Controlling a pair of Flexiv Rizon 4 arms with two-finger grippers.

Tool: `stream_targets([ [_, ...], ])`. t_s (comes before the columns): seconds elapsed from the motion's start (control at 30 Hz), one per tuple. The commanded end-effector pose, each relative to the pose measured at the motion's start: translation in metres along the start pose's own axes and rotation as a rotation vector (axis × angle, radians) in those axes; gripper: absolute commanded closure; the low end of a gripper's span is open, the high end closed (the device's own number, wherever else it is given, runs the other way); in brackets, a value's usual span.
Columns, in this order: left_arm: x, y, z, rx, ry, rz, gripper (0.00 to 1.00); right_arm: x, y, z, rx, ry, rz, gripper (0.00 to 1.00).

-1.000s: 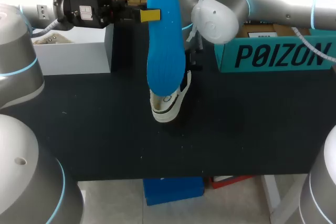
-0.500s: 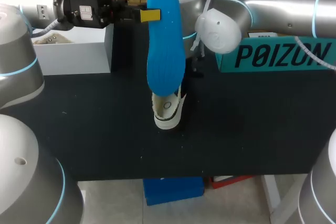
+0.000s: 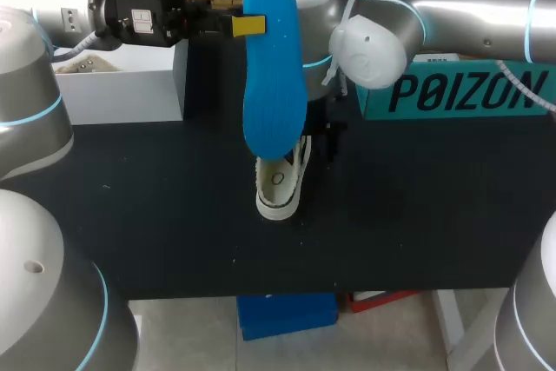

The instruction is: Take the shoe out of the shoebox, open the shoe tongue, remove and reinsert the insole, then place the shoe into the shoebox

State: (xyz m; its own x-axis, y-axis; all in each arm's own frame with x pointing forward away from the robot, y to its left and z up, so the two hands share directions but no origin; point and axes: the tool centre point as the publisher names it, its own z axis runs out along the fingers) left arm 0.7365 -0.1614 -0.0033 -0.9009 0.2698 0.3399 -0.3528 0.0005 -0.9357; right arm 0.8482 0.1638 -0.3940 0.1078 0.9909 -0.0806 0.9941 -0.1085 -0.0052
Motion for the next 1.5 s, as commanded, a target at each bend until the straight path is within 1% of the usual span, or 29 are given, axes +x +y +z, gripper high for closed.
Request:
stream_targets([
  [0.03, 0.001, 0.001, 0.001, 0.002, -0.004, 0.001, 1.0, -0.017, -0.002, -0.018, -0.009, 0.042, 0.02, 0.0],
  [0.07, 0.001, 0.001, 0.001, 0.002, -0.004, 0.001, 1.0, -0.02, -0.002, -0.022, 0.006, 0.094, 0.029, 0.0],
  [0.1, 0.001, 0.001, 0.001, 0.002, -0.004, 0.001, 1.0, -0.023, -0.002, -0.023, 0.012, 0.112, 0.034, 0.0],
  [0.23, 0.001, 0.001, 0.001, 0.002, -0.004, 0.001, 1.0, -0.039, -0.004, -0.035, 0.004, 0.192, 0.063, 0.0],
  [0.37, 0.001, 0.001, 0.001, 0.002, -0.004, 0.001, 1.0, -0.053, -0.004, -0.046, -0.002, 0.296, 0.064, 0.0],
  [0.53, 0.001, 0.001, 0.001, 0.002, -0.004, 0.001, 1.0, -0.064, -0.002, -0.06, -0.014, 0.407, 0.052, 0.0],
  [0.7, 0.001, 0.001, 0.001, 0.002, -0.004, 0.001, 1.0, -0.068, 0.0, -0.075, -0.016, 0.552, 0.036, 0.0],
  [0.83, 0.001, 0.001, 0.001, 0.002, -0.004, 0.001, 1.0, -0.066, 0.0, -0.091, -0.027, 0.671, 0.039, 0.0],
  [0.93, 0.001, 0.001, 0.001, 0.002, -0.004, 0.001, 1.0, -0.063, 0.0, -0.105, -0.029, 0.76, 0.059, 0.0],
  [1.0, 0.001, 0.001, 0.001, 0.002, -0.004, 0.001, 1.0, -0.063, 0.001, -0.111, -0.011, 0.812, 0.123, 0.0],
  [1.03, 0.001, 0.001, 0.001, 0.002, -0.004, 0.001, 1.0, -0.063, 0.001, -0.112, -0.005, 0.819, 0.157, 0.0],
  [1.5, 0.001, 0.001, 0.001, 0.002, -0.004, 0.001, 1.0, -0.063, 0.001, -0.112, -0.005, 0.819, 0.157, 0.0],
])
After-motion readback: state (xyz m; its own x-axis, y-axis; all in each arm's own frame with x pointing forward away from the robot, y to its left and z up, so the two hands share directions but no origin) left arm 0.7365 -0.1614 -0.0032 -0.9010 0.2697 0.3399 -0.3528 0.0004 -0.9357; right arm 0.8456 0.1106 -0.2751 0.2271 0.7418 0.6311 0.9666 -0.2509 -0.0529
